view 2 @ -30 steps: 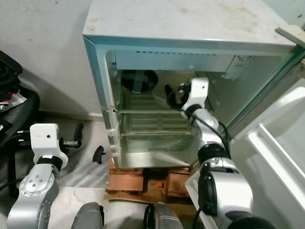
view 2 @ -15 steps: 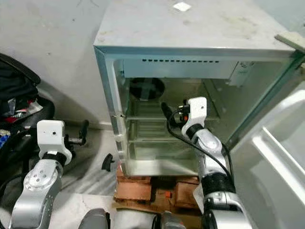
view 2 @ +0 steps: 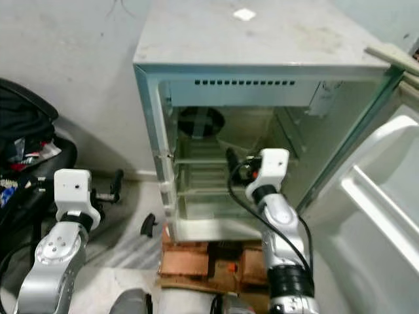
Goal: Restocking fridge
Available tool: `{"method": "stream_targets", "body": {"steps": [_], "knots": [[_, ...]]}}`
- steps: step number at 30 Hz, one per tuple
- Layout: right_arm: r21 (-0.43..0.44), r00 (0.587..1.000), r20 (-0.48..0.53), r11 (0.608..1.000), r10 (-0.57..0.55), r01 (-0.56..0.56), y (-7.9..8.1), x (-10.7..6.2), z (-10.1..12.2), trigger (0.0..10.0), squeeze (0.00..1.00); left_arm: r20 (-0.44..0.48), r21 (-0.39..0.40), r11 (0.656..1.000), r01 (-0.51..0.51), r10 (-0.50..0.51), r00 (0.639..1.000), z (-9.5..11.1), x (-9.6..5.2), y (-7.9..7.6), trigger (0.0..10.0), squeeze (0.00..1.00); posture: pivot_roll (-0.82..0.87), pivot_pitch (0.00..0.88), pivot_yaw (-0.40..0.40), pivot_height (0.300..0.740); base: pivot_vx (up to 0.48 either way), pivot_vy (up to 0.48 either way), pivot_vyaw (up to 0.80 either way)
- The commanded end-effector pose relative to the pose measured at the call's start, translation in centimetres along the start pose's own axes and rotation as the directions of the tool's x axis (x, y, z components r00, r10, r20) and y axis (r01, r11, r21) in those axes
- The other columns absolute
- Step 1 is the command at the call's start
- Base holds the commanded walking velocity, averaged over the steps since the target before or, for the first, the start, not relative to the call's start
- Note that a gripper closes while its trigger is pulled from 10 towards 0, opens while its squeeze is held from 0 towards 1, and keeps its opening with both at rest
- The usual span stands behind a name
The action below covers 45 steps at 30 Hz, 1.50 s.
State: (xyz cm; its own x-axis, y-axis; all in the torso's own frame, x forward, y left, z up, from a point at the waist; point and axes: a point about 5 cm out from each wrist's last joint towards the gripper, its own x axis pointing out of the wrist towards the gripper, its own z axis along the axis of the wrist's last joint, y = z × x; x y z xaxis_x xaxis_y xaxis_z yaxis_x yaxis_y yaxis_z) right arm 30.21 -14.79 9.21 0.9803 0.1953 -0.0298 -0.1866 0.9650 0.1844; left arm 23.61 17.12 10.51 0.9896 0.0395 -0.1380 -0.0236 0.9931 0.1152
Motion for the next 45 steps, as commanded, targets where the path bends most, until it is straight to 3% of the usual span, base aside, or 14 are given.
{"method": "stream_targets", "body": {"steps": [1,6,30,31,32,34,35,36,45], "knots": [[0.012,1.000,0.016,1.000,-0.006,0.006,0.4,0.0,0.6,10.0,0.00,-0.010,0.007,1.000,-0.006,0.007,1.000,-0.3,-0.1,0.3,10.0,0.00,0.14,0.000,-0.016,0.740,-0.266,0.000,0.00],[0.002,1.000,0.012,1.000,0.013,-0.013,1.3,0.2,0.7,10.0,0.00,-0.013,0.004,1.000,-0.011,0.011,1.000,-0.4,-0.1,0.2,10.0,0.00,0.15,0.000,-0.025,0.740,-0.269,0.000,0.00],[-0.017,1.000,0.016,1.000,0.003,-0.003,0.7,0.2,1.4,10.0,0.00,-0.003,0.006,1.000,0.003,-0.003,1.000,-0.1,-0.3,-0.4,10.0,0.00,0.14,0.011,-0.036,0.740,-0.272,0.000,0.00],[-0.015,1.000,0.012,1.000,-0.005,0.005,0.6,-0.1,1.3,10.0,1.00,-0.005,0.011,1.000,0.008,-0.008,1.000,-0.1,-0.3,-0.5,10.0,0.00,0.13,0.021,-0.033,0.740,-0.270,0.000,0.00],[-0.029,1.000,0.006,0.999,-0.022,0.022,0.4,-0.3,1.1,10.0,0.78,-0.005,0.018,1.000,0.017,-0.017,1.000,0.3,-0.2,-0.7,10.0,0.00,0.12,0.041,-0.030,0.740,0.000,0.000,0.00],[-0.031,1.000,0.003,0.999,-0.030,0.030,0.3,-0.4,1.0,10.0,0.78,-0.005,0.018,1.000,0.021,-0.021,1.000,0.4,-0.1,-0.8,10.0,0.00,0.12,0.044,-0.030,0.740,0.000,0.000,0.00],[-0.031,0.999,0.000,0.999,-0.035,0.035,0.3,-0.5,0.9,10.0,0.53,-0.004,0.017,1.000,0.025,-0.025,1.000,0.4,-0.1,-0.9,10.0,0.00,0.12,0.038,-0.030,0.740,0.000,0.000,0.00],[-0.030,0.999,-0.001,0.999,-0.038,0.038,0.2,-0.5,0.9,10.0,0.00,0.001,0.016,0.999,0.030,-0.030,1.000,0.5,0.0,-1.0,10.0,0.00,0.12,0.036,-0.029,0.740,0.000,0.000,0.00],[-0.026,0.999,0.015,0.999,-0.038,0.039,0.5,-0.3,1.3,10.0,0.00,0.024,0.018,0.997,0.071,-0.072,0.997,0.8,0.3,-1.7,10.0,0.00,0.11,0.039,-0.024,0.740,0.000,0.000,0.00]]}}
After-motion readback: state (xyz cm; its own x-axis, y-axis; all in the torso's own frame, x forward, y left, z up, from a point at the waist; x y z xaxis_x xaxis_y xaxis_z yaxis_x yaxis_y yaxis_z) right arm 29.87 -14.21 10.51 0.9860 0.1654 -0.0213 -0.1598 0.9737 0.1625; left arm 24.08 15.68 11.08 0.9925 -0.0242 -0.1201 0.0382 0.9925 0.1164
